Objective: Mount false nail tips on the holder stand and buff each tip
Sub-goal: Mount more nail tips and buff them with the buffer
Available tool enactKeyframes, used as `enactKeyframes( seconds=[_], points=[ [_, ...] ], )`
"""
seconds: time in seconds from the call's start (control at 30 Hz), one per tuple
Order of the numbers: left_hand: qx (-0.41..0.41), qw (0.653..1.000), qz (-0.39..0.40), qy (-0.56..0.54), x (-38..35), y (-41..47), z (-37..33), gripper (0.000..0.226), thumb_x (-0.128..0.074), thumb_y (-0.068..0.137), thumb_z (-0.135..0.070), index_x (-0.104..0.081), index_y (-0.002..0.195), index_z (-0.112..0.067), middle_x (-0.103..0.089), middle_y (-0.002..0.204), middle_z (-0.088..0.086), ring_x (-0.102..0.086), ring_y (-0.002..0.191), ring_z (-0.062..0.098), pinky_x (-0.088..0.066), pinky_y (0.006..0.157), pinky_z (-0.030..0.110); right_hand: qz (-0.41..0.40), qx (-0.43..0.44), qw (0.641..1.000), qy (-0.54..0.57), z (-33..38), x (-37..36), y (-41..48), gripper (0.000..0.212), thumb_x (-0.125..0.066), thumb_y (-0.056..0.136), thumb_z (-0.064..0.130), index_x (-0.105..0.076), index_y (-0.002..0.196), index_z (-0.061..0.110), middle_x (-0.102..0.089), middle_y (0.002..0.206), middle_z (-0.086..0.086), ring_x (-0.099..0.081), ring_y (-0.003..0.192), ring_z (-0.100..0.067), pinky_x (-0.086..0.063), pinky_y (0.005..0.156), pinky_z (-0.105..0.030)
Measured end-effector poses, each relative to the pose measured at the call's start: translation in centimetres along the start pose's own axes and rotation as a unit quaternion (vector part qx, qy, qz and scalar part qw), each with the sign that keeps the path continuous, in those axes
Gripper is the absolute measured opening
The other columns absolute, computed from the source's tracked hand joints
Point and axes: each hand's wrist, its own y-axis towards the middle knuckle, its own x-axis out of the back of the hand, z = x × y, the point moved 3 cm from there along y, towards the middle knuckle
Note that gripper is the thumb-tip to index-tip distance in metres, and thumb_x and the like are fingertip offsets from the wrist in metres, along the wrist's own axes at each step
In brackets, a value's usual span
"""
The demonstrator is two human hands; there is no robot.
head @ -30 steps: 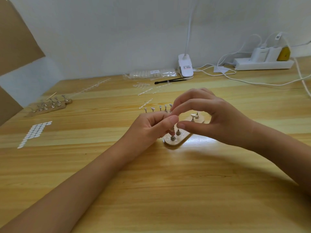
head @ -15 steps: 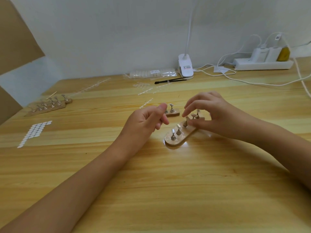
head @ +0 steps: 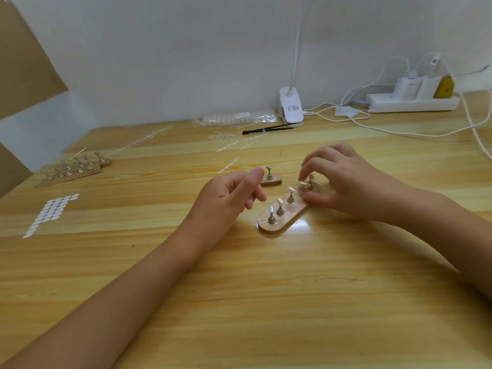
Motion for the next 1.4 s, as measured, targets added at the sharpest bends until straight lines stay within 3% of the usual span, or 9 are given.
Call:
enactKeyframes(
  seconds=[0.1,0.3,0.4,0.53,0.63,0.73,0.97,1.2,1.4],
  points=[
    [0.003,1.000,-0.001,0.004,0.0,0.0,0.0,0.047,-0.046,0.090,-0.059,-0.070,0.069,-0.024,-0.053,0.059,-0.012,-0.047,0.058,0.003,-0.042,0.063,0.013,-0.026,0.026,0.999,0.006,0.2,-0.2,-0.1,0.017,-0.063,0.086,0.042,-0.059,0.098,0.031,-0.052,0.133,0.006,-0.028,0.132,-0.019,-0.032,0.108,-0.039],
    [-0.004,1.000,0.000,0.022,-0.2,-0.1,0.0,0.046,-0.049,0.088,-0.062,-0.071,0.074,-0.023,-0.055,0.063,-0.013,-0.049,0.062,0.003,-0.042,0.065,0.018,-0.075,0.079,0.994,-0.026,1.0,0.5,-0.5,0.015,-0.074,0.083,0.026,-0.065,0.091,0.019,-0.056,0.130,-0.001,-0.037,0.131,-0.028,-0.037,0.104,-0.048],
    [-0.015,1.000,-0.009,0.013,0.0,-0.2,-0.2,0.046,-0.051,0.081,-0.066,-0.070,0.084,-0.024,-0.057,0.069,-0.013,-0.048,0.064,0.003,-0.041,0.065,0.018,-0.149,0.099,0.984,0.028,1.6,1.5,-0.5,0.013,-0.074,0.082,0.019,-0.066,0.091,0.015,-0.062,0.120,0.000,-0.044,0.124,-0.029,-0.036,0.104,-0.043],
    [-0.026,0.999,0.007,-0.031,0.1,-0.5,-0.8,0.033,-0.063,0.088,-0.054,-0.073,0.104,-0.027,-0.059,0.071,-0.019,-0.050,0.063,-0.004,-0.042,0.064,0.010,-0.207,0.120,0.965,0.106,3.1,2.3,-0.7,0.012,-0.070,0.083,0.020,-0.068,0.092,0.012,-0.063,0.111,0.002,-0.047,0.118,-0.027,-0.033,0.102,-0.027],
    [-0.031,0.996,0.048,-0.062,-0.3,-0.7,-1.1,0.034,-0.061,0.084,-0.048,-0.072,0.108,-0.027,-0.060,0.069,-0.024,-0.052,0.061,-0.006,-0.042,0.060,0.009,-0.208,0.156,0.961,0.089,4.4,1.9,-1.1,0.013,-0.071,0.083,0.021,-0.070,0.092,0.011,-0.064,0.111,-0.001,-0.048,0.116,-0.027,-0.032,0.100,-0.024],
    [-0.029,0.994,0.076,-0.076,-0.6,-0.9,-1.2,0.035,-0.064,0.082,-0.045,-0.071,0.104,-0.020,-0.060,0.064,-0.025,-0.052,0.056,-0.007,-0.039,0.056,0.006,-0.209,0.199,0.957,0.031,5.1,1.3,-1.4,0.015,-0.067,0.086,0.025,-0.071,0.092,0.012,-0.065,0.112,-0.003,-0.049,0.115,-0.028,-0.037,0.100,-0.031],
    [-0.020,0.992,0.095,-0.080,-0.9,-0.9,-1.0,0.028,-0.070,0.079,-0.040,-0.075,0.095,-0.018,-0.066,0.071,-0.014,-0.056,0.060,-0.005,-0.040,0.058,0.006,-0.226,0.225,0.948,-0.012,5.5,1.1,-1.5,0.014,-0.064,0.089,0.026,-0.072,0.091,0.015,-0.066,0.114,-0.002,-0.052,0.115,-0.029,-0.044,0.097,-0.041],
    [-0.006,0.990,0.111,-0.081,-0.6,-0.7,-0.8,0.018,-0.066,0.085,-0.049,-0.076,0.091,-0.036,-0.052,0.066,-0.016,-0.048,0.059,-0.002,-0.040,0.057,0.012,-0.229,0.195,0.953,0.028,5.3,1.3,-1.5,0.020,-0.062,0.090,0.029,-0.072,0.093,0.012,-0.066,0.113,-0.002,-0.048,0.115,-0.026,-0.038,0.100,-0.032],
    [-0.009,0.995,0.048,-0.087,-0.2,-0.4,-0.9,0.034,-0.065,0.077,-0.056,-0.078,0.091,-0.027,-0.051,0.063,-0.016,-0.045,0.057,0.000,-0.037,0.055,0.013,-0.214,0.164,0.953,0.135,4.9,1.5,-1.3,0.017,-0.064,0.091,0.021,-0.075,0.103,0.015,-0.063,0.114,0.002,-0.047,0.115,-0.022,-0.032,0.101,-0.024]
  ],
)
